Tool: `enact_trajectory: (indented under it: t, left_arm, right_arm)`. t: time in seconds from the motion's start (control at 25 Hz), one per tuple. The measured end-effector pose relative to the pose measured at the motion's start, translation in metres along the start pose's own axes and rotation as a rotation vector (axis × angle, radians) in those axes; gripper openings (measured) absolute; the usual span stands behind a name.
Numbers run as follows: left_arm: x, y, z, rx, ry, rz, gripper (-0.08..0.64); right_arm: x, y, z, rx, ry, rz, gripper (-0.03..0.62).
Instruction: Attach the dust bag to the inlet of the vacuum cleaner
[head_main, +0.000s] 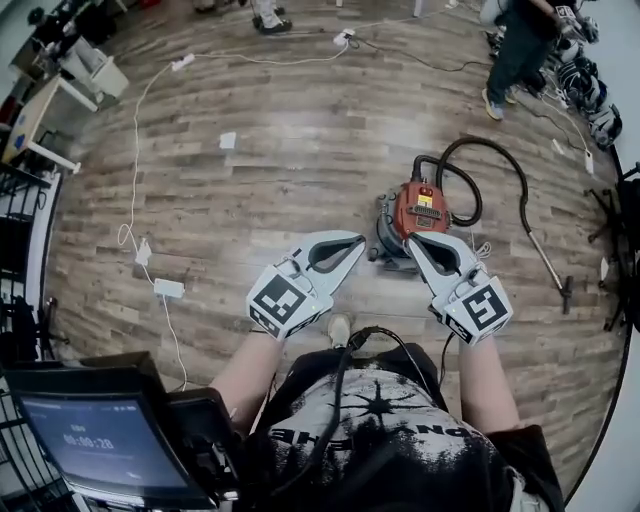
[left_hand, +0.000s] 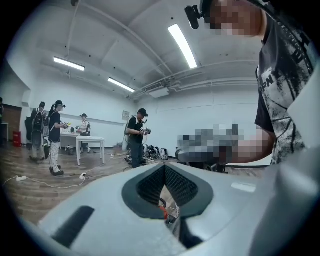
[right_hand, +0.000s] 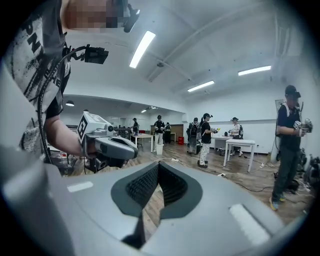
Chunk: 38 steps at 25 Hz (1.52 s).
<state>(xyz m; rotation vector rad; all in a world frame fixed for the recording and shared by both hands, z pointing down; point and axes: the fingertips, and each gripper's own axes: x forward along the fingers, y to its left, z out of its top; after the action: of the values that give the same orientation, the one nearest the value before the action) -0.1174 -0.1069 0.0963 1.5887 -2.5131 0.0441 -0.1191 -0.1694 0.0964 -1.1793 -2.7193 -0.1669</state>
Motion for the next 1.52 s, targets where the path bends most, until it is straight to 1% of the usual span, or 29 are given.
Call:
enact_trajectory:
  t: [0.12,0.2,0.28,0.36,0.44,0.56,0.72,0.84,1.0,1.2,1.52]
  left_arm:
    - [-0.001,-0.004,0.010,-0.003,-0.020,0.008,0.002]
    - [0.002,-0.007,0.020,0.007,-0.036,0.021,0.002]
    - [0.007,-0.010,0.030,0.013,-0.049,0.048,0.002]
    - [0.012,-0.014,0.040,0.003,-0.068,0.083,0.002]
    - [0.019,-0.019,0.050,-0.010,-0.094,0.110,0.002]
    - [0.032,-0.030,0.059,-0.011,-0.118,0.119,0.002]
    - [0.042,-0.044,0.057,-0.022,-0.118,0.133,0.002]
    - [0.055,-0.057,0.057,-0.011,-0.109,0.142,0.002]
    - [0.069,-0.065,0.051,-0.021,-0.100,0.153,0.002]
    - [0.081,-0.064,0.050,-0.023,-0.084,0.150,0.002]
    - [0.089,-0.069,0.059,0.017,-0.070,0.120,0.002]
  right_arm:
    - [-0.005,-0.004,0.015,0.009,-0.029,0.003,0.006]
    - [-0.013,-0.008,0.026,0.036,-0.071,0.023,0.006]
    - [-0.024,-0.013,0.036,0.073,-0.122,0.055,0.006]
    - [-0.035,-0.020,0.042,0.085,-0.152,0.082,0.007]
    - [-0.044,-0.029,0.042,0.060,-0.146,0.102,0.006]
    - [-0.053,-0.038,0.038,0.018,-0.124,0.125,0.006]
    - [-0.065,-0.041,0.033,0.010,-0.120,0.162,0.006]
    - [-0.079,-0.049,0.028,0.001,-0.113,0.182,0.006]
    - [-0.090,-0.058,0.019,-0.005,-0.100,0.187,0.006]
    - [-0.095,-0.065,0.013,-0.047,-0.069,0.175,0.006]
    - [-0.102,-0.064,0.016,-0.083,-0.085,0.162,0.006]
